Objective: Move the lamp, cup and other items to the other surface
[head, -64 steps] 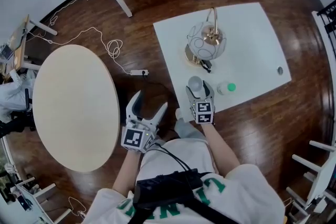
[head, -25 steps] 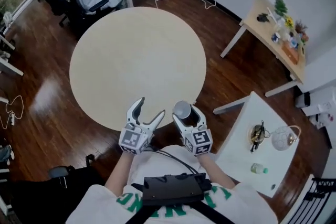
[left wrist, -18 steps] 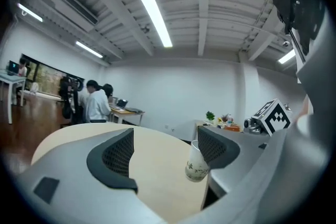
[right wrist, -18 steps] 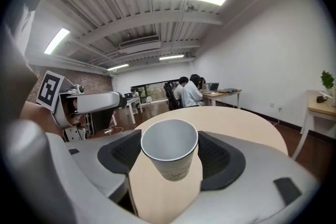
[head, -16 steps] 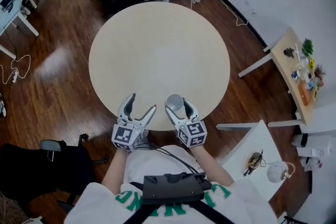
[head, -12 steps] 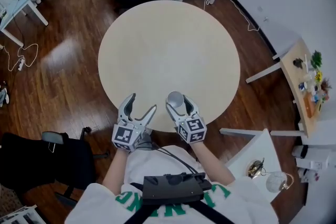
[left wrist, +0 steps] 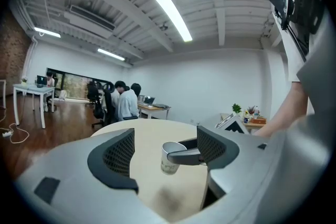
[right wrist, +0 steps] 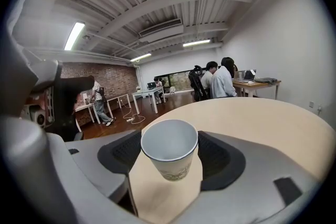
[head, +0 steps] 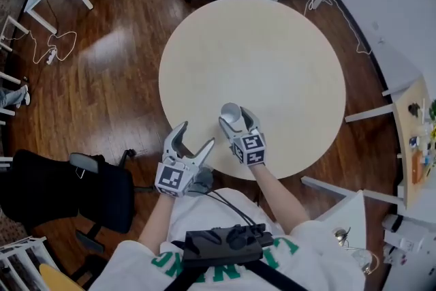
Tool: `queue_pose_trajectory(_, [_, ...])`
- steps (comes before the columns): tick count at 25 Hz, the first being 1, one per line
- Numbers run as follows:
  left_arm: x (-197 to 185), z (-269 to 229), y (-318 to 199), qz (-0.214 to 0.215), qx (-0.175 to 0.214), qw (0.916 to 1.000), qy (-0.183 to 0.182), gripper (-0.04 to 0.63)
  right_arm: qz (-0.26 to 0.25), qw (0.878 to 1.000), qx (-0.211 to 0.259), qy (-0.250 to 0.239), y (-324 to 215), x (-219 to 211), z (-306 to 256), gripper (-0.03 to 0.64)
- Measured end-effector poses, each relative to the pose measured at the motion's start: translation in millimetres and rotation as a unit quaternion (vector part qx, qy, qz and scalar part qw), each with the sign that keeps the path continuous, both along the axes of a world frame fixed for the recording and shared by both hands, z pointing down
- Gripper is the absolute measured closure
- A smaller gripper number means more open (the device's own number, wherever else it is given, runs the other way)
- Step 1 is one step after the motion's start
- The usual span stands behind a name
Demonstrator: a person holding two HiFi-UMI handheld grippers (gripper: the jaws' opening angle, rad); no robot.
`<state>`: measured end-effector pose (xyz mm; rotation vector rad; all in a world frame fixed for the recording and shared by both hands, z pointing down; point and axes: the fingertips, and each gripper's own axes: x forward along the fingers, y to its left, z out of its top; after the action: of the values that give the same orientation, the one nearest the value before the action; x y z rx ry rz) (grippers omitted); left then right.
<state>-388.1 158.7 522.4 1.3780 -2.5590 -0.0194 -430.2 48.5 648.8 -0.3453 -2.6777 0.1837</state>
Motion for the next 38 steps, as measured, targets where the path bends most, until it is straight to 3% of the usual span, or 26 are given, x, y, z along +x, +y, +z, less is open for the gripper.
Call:
queue_pose_trajectory(5, [-18.1,2.5,12.7,-0.014,-0.003,0.9999,0.004,0.232,-0.01,1.0,0.017,0.01,13.1,-40.3,31.2,0.267])
queue_pose_trajectory(11, [-22.9,17.5,31.9,-0.018,-0.011,0.9996,0.015,0.232,-0.01,0.998,0.04,0.053,20.8,-55.6,75.8,0.263])
queue_pose_trajectory(15, [-22.9,21.0,29.2,-0.017,-0.011,0.9995,0.025,0.232,-0.016,0.999,0.007,0.049,25.0,-55.5,89.0,0.216])
queue_pose_trajectory(19, [-23.4,21.0,22.2,-0.008,-0.002,0.9997,0.022,0.232,0.025,0.999,-0.034,0.033,14.7,-43.1,65.5,0.198])
queue_pose_trajectory(24, [-21.2,10.3,11.3,0.015,0.006,0.9999,0.003,0.232,0.053,0.998,-0.023,-0.023,-0.1,-2.2,-0.1,0.198])
queue_pose_trajectory(29, [0.6,-14.6,-23.0,0.077,0.023,0.9967,-0.013,0.232,0.116,0.987,-0.011,-0.108,-40.3,61.1,-85.4,0.199])
queue_pose_trajectory(31, [16.3,-22.3,-40.7,0.11,0.029,0.9932,-0.024,0.232,0.152,0.979,-0.001,-0.134,-60.7,93.4,-112.7,0.199])
queue_pose_trajectory(34, [48.2,-49.9,-78.6,0.157,0.062,0.9857,-0.009,0.232,0.214,0.962,0.018,-0.169,-95.1,145.4,-139.2,0.204])
queue_pose_trajectory(38, [96.4,-72.3,-130.4,0.233,0.079,0.9693,-0.003,0.232,0.295,0.936,0.037,-0.188,-132.3,223.5,-175.9,0.22])
